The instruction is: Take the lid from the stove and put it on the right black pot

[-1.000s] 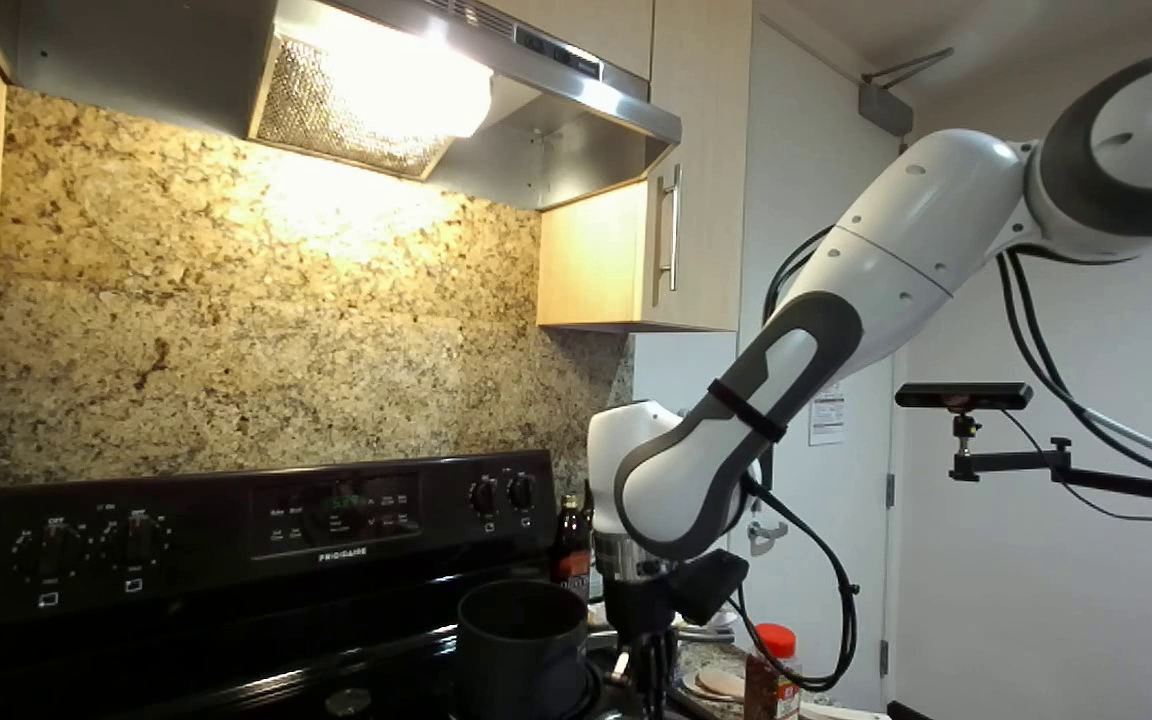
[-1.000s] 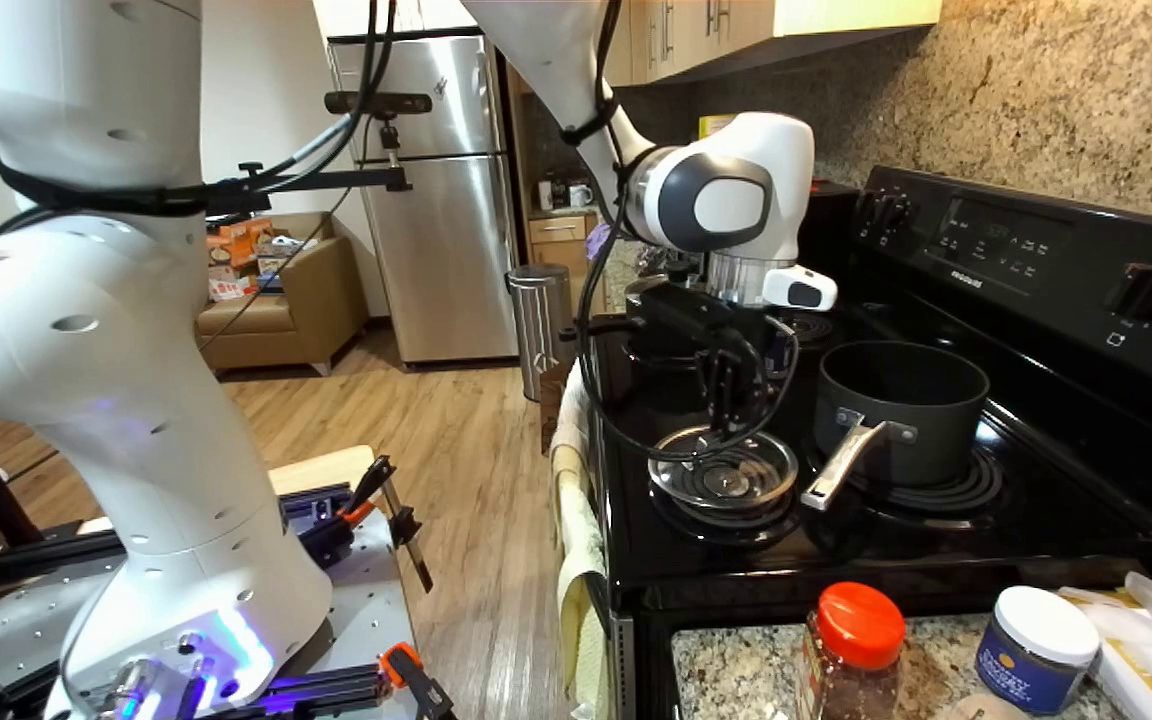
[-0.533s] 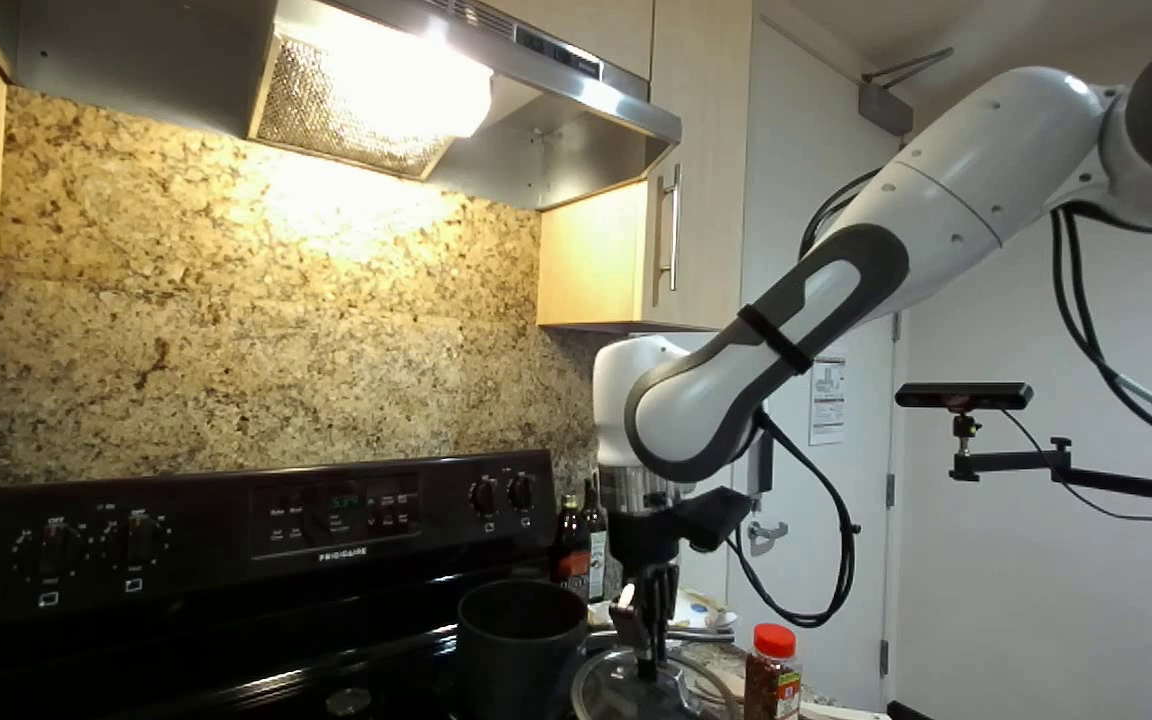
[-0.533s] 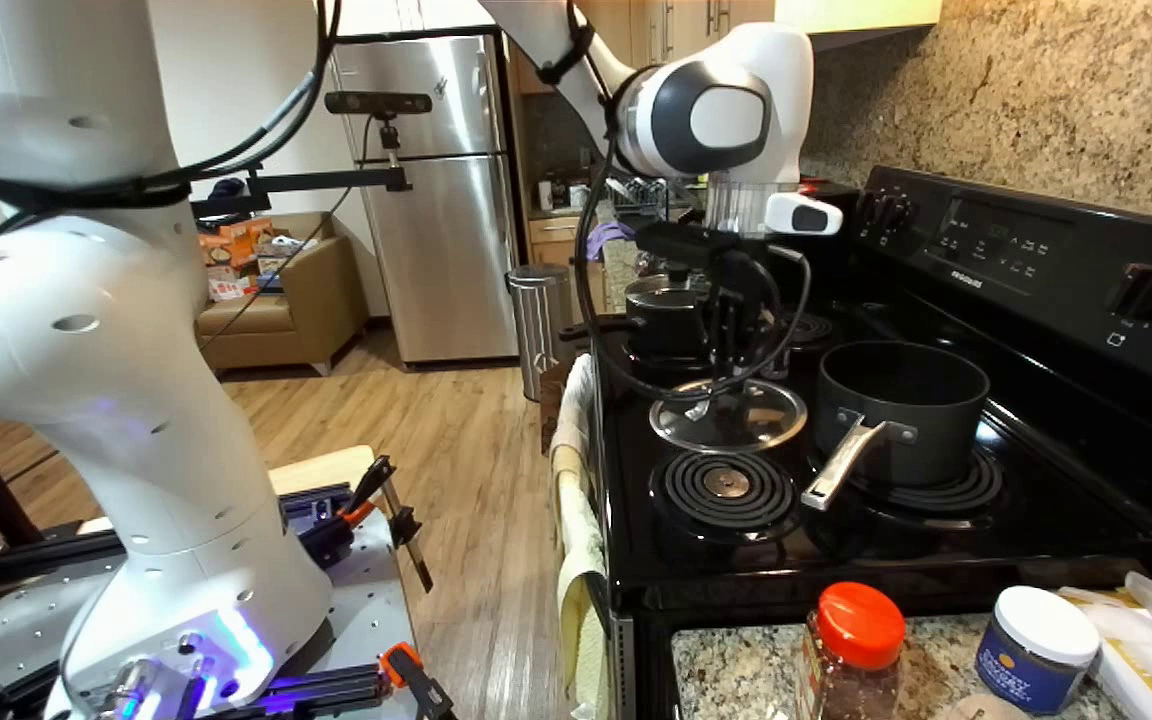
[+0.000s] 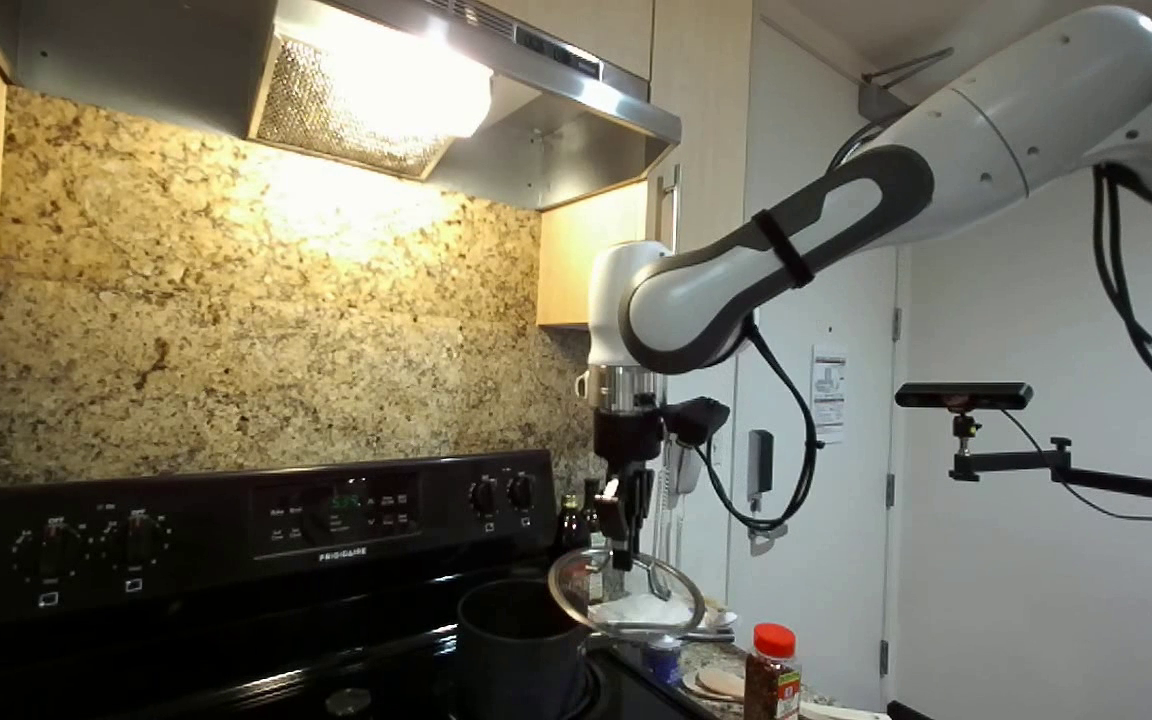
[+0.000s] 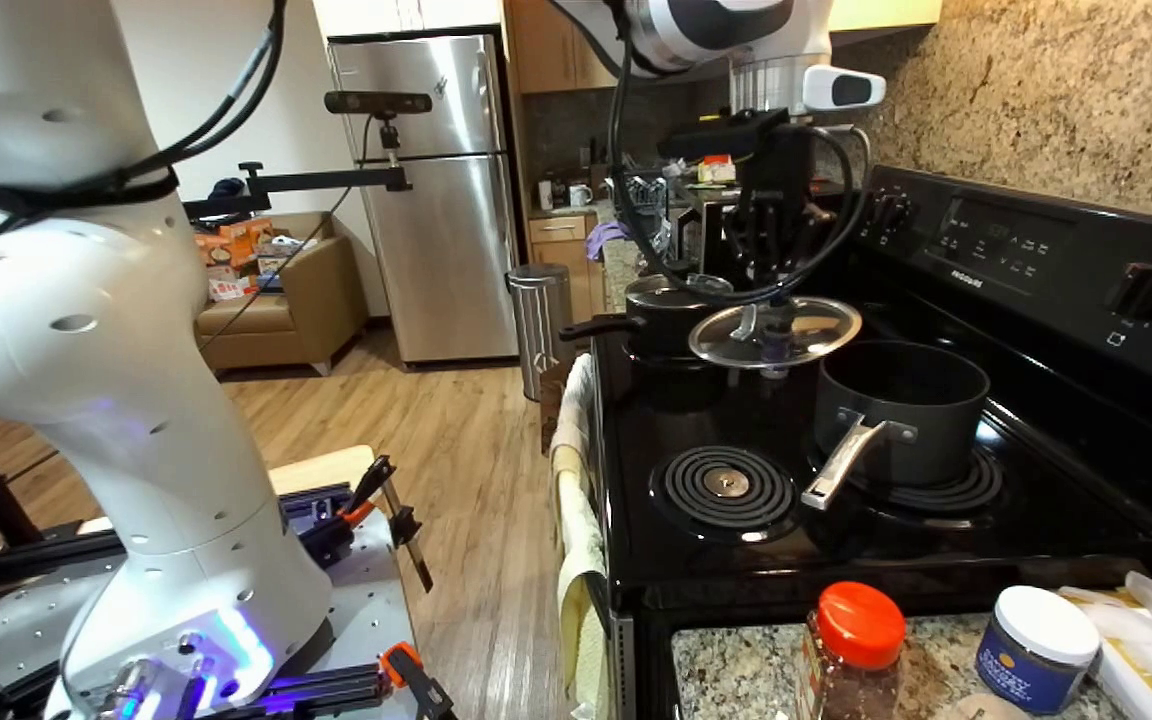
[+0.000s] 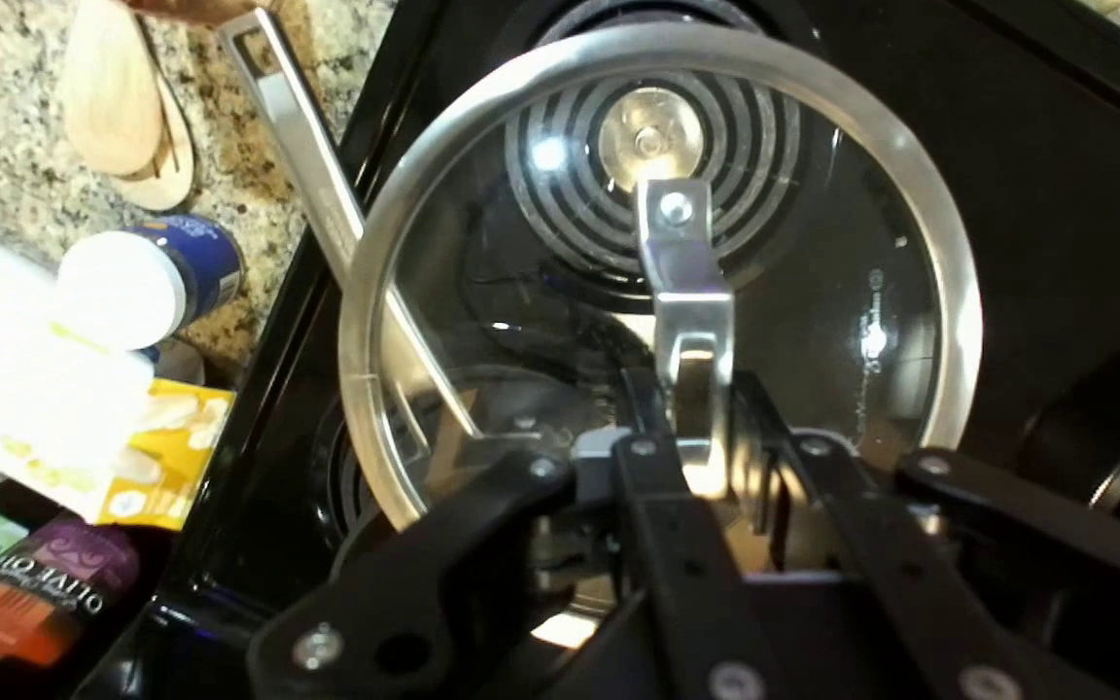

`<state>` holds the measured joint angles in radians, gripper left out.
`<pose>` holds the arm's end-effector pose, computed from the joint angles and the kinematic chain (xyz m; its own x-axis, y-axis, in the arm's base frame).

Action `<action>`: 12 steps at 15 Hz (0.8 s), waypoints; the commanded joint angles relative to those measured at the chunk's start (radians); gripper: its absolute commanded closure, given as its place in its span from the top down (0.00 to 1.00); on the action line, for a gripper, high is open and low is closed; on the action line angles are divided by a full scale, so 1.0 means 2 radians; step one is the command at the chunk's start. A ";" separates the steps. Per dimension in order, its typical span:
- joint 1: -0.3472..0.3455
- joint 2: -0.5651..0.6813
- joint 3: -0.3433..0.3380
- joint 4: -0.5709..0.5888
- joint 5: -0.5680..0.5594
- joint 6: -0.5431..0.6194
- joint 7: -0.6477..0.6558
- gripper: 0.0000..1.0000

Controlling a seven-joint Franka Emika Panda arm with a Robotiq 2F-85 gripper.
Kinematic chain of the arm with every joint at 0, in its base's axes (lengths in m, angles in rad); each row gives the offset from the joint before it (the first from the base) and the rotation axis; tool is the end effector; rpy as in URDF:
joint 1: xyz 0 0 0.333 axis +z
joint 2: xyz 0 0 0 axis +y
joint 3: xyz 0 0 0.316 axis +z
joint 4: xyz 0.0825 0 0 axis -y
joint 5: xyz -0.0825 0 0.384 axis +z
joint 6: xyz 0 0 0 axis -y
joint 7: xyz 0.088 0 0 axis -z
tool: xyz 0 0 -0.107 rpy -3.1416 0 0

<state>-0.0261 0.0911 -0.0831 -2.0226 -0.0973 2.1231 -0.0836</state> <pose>0.5676 -0.0659 0.4067 0.9997 0.0254 -0.0004 0.0254 -0.9955 0.0910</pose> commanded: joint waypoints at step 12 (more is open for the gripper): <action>-0.014 0.049 0.005 0.070 -0.001 -0.005 -0.038 0.20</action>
<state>-0.0435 0.1898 -0.0839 -1.8854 -0.0971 2.1155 -0.1615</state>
